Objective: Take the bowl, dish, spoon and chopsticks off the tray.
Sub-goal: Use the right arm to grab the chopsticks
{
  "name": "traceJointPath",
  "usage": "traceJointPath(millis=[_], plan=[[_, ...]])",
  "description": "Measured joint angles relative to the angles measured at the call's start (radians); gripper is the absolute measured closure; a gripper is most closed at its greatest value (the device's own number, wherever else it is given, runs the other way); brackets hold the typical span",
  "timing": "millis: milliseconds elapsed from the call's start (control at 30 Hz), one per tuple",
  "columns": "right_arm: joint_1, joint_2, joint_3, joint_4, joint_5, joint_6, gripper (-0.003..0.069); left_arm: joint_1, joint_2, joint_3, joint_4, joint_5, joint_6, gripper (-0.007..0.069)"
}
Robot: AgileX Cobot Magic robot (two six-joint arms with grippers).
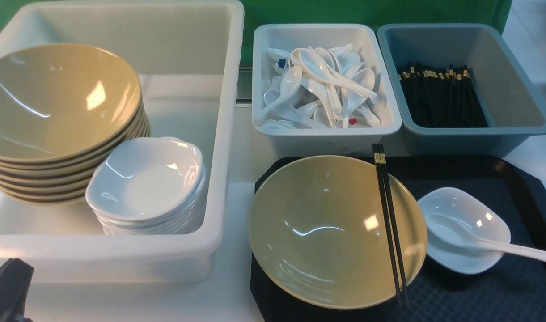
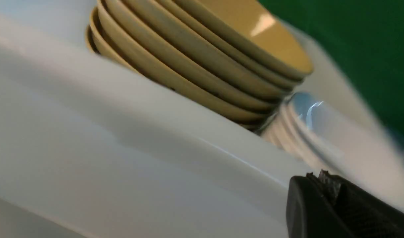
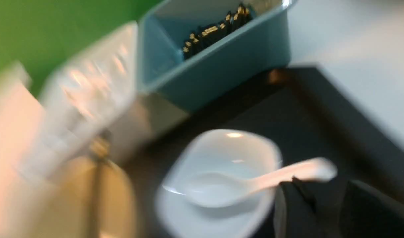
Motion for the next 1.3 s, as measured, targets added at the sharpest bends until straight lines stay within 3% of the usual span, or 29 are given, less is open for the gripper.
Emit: traceJointPath(millis=[33, 67, 133, 167, 333, 500, 567, 600, 633, 667, 700, 800, 900, 933, 1000, 1033, 1133, 1233, 1300], plan=[[0.0, 0.0, 0.0, 0.037, 0.0, 0.118, 0.042, 0.0, 0.0, 0.0, -0.137, -0.025, -0.07, 0.0636], [0.0, 0.0, 0.0, 0.049, 0.0, 0.162, 0.042, 0.0, 0.0, 0.0, -0.225, -0.035, -0.096, 0.0636], [0.0, 0.0, 0.0, 0.06, 0.0, 0.196, 0.042, 0.0, 0.0, 0.0, -0.301, -0.044, -0.119, 0.0636], [0.0, 0.0, 0.0, 0.068, 0.0, 0.201, 0.042, 0.0, 0.0, 0.0, -0.402, -0.055, -0.138, 0.0636], [0.0, 0.0, 0.0, 0.071, 0.0, 0.163, 0.042, 0.0, 0.0, 0.0, -0.46, -0.059, -0.133, 0.0636], [0.0, 0.0, 0.0, 0.094, 0.0, 0.03, 0.042, 0.0, 0.0, -0.006, -0.461, -0.039, -0.081, 0.0636], [0.0, 0.0, -0.022, 0.136, 0.025, -0.121, 0.0422, 0.0, 0.0, -0.075, -0.442, 0.029, 0.058, 0.0636], [0.0, 0.0, -0.027, 0.139, 0.03, -0.136, 0.0422, 0.0, 0.0, -0.093, -0.436, 0.035, 0.074, 0.0636], [0.0, 0.003, -0.103, 0.157, 0.067, -0.296, 0.0433, 0.0, 0.004, -0.186, -0.402, 0.093, 0.225, 0.0636], [0.0, 0.004, -0.103, 0.157, 0.072, -0.296, 0.0435, 0.0, 0.006, -0.197, -0.398, 0.101, 0.238, 0.0636], [0.0, 0.048, -0.198, 0.161, 0.102, -0.42, 0.0463, 0.0, 0.037, -0.276, -0.365, 0.152, 0.356, 0.0636], [0.0, 0.213, -0.384, 0.161, 0.2, -0.665, 0.0556, 0.0, 0.199, -0.453, -0.25, 0.301, 0.512, 0.0636], [0.01, 0.35, -0.521, 0.161, 0.294, -0.806, 0.0609, 0.0, 0.348, -0.567, -0.148, 0.436, 0.543, 0.0636], [0.028, 0.446, -0.631, 0.161, 0.385, -0.89, 0.0624, 0.0, 0.466, -0.659, -0.066, 0.566, 0.553, 0.0636], [0.057, 0.592, -0.763, 0.16, 0.516, -0.989, 0.0626, -0.002, 0.608, -0.764, 0.021, 0.742, 0.568, 0.0636], [0.06, 0.617, -0.789, 0.16, 0.543, -0.996, 0.0626, -0.005, 0.619, -0.784, 0.036, 0.757, 0.568, 0.0636], [0.115, 0.82, -0.978, 0.156, 0.751, -1.083, 0.0626, -0.078, 0.78, -0.907, 0.144, 0.915, 0.575, 0.0636], [0.181, 0.934, -1.068, 0.15, 0.834, -1.105, 0.0626, -0.188, 0.859, -0.966, 0.199, 0.938, 0.575, 0.0636], [0.271, 1.045, -1.141, 0.142, 0.888, -1.111, 0.0625, -0.326, 0.942, -1.009, 0.227, 0.939, 0.575, 0.0636]])
